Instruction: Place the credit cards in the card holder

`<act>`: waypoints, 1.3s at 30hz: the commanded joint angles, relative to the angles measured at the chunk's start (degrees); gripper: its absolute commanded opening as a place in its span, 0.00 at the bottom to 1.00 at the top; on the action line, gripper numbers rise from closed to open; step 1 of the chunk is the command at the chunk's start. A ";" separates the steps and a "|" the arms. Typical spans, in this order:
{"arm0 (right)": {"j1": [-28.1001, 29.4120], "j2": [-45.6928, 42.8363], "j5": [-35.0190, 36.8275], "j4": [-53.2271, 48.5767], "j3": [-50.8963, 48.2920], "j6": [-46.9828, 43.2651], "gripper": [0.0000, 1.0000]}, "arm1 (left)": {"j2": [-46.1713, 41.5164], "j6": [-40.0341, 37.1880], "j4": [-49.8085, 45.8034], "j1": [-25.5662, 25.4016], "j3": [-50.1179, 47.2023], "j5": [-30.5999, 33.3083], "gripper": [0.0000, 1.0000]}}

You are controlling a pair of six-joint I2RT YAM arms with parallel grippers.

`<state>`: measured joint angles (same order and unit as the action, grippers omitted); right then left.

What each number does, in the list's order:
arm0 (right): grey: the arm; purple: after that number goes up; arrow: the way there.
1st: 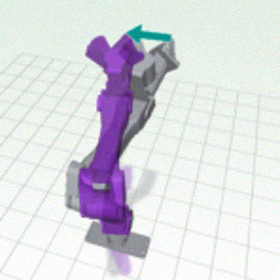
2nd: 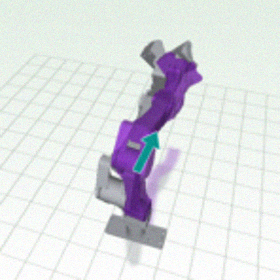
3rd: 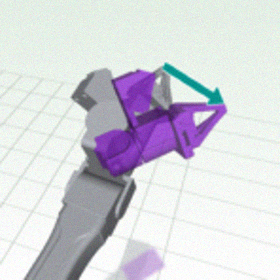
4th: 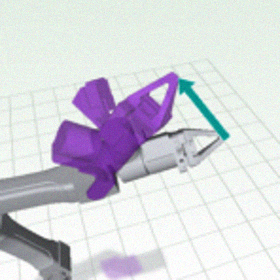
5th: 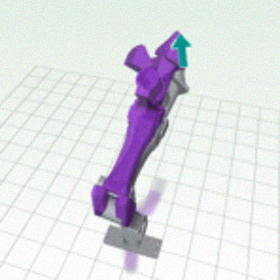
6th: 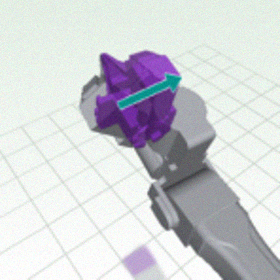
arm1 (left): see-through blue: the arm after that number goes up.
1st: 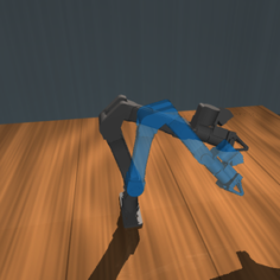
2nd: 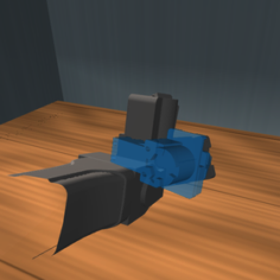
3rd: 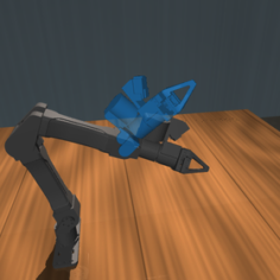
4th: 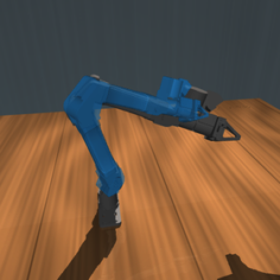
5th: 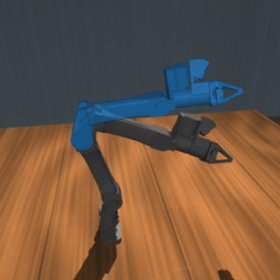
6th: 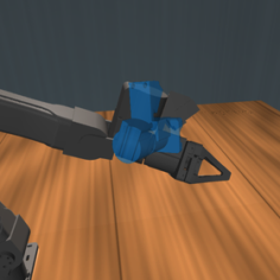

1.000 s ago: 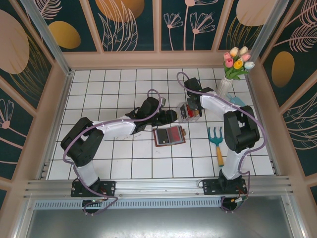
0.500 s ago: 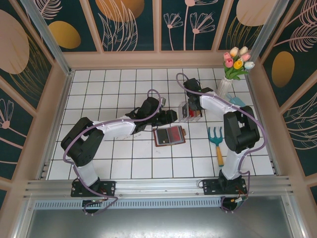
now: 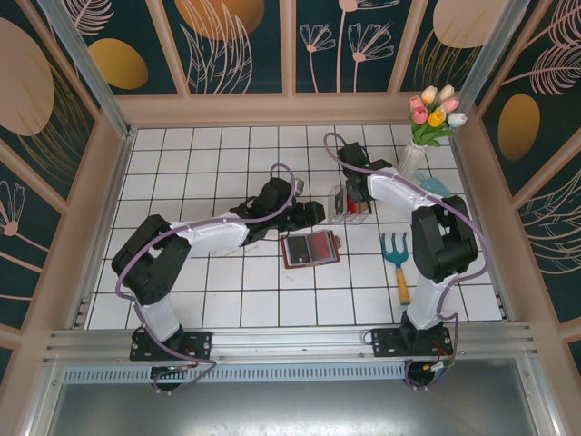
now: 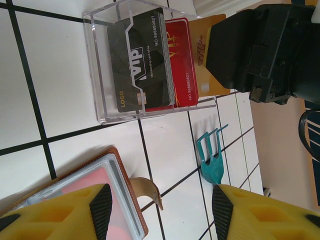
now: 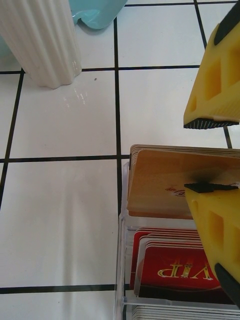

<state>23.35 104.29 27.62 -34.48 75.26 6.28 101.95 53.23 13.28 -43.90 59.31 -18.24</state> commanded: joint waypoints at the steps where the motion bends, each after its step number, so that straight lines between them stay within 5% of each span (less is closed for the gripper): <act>1: 0.07 -2.39 2.10 -2.52 1.44 -0.22 0.36 | 0.93 0.32 0.57 -0.22 1.16 -1.09 0.57; 25: 0.16 -5.13 -0.65 -3.01 2.24 0.21 0.15 | 0.93 0.23 0.37 -0.20 1.16 -1.18 0.57; 35: 0.11 -16.68 -15.40 -0.52 1.16 5.07 0.01 | -2.54 0.43 0.73 0.05 0.41 0.60 0.58; 39: -1.84 -25.03 -29.04 4.54 -2.81 8.59 0.00 | -6.56 3.37 6.12 2.03 -3.14 -1.27 0.61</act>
<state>22.85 85.06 10.20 -33.61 74.72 11.03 99.88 54.11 14.39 -43.44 58.02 -18.90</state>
